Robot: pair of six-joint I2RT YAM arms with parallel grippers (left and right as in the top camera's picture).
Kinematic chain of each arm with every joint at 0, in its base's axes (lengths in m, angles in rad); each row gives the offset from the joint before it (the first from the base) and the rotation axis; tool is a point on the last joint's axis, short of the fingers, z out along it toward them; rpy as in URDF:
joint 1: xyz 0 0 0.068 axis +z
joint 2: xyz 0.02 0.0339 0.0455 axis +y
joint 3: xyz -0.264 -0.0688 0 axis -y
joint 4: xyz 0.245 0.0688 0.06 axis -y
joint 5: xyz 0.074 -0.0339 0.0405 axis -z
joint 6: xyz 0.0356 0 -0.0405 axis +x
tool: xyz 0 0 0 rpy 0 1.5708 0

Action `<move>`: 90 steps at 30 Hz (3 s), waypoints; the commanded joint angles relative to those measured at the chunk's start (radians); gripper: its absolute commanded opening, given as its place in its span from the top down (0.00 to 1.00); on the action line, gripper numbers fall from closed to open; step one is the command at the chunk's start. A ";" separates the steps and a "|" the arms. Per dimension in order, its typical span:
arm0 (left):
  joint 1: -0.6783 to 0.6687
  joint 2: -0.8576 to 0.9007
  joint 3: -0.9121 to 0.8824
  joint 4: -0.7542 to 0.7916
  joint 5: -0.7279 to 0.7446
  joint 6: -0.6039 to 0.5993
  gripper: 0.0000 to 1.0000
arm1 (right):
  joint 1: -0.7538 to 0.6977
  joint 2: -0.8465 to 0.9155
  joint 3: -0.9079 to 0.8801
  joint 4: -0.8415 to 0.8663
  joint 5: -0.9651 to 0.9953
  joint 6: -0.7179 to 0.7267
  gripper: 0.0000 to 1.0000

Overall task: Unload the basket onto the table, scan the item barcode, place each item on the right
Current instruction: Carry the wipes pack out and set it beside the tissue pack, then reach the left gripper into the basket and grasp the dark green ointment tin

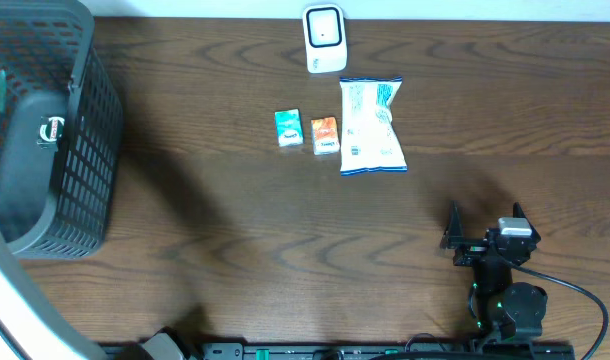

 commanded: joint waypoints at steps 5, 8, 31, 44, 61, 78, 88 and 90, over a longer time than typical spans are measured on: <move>-0.245 -0.073 0.014 0.021 0.027 -0.022 0.92 | -0.002 -0.006 -0.002 -0.003 0.002 -0.007 0.01; -0.417 -0.046 0.014 0.008 0.014 0.085 0.92 | -0.002 -0.006 -0.002 -0.003 0.002 -0.007 0.01; -1.049 0.552 0.014 -0.196 -0.652 0.330 0.92 | -0.002 -0.006 -0.003 -0.003 0.002 -0.007 0.01; -1.049 0.722 0.019 -0.173 -0.651 0.385 0.50 | -0.002 -0.006 -0.002 -0.003 0.002 -0.007 0.01; -0.909 0.328 0.025 -0.024 -0.658 0.453 0.49 | -0.002 -0.006 -0.002 -0.003 0.002 -0.007 0.01; -0.569 0.146 0.020 0.000 -0.658 0.378 0.49 | -0.002 -0.006 -0.002 -0.003 0.002 -0.007 0.01; -0.407 0.156 0.013 -0.001 -0.658 0.385 0.49 | -0.002 -0.006 -0.002 -0.003 0.002 -0.007 0.01; -0.377 0.168 0.013 -0.001 -0.658 0.385 0.48 | -0.002 -0.006 -0.003 -0.003 0.002 -0.007 0.01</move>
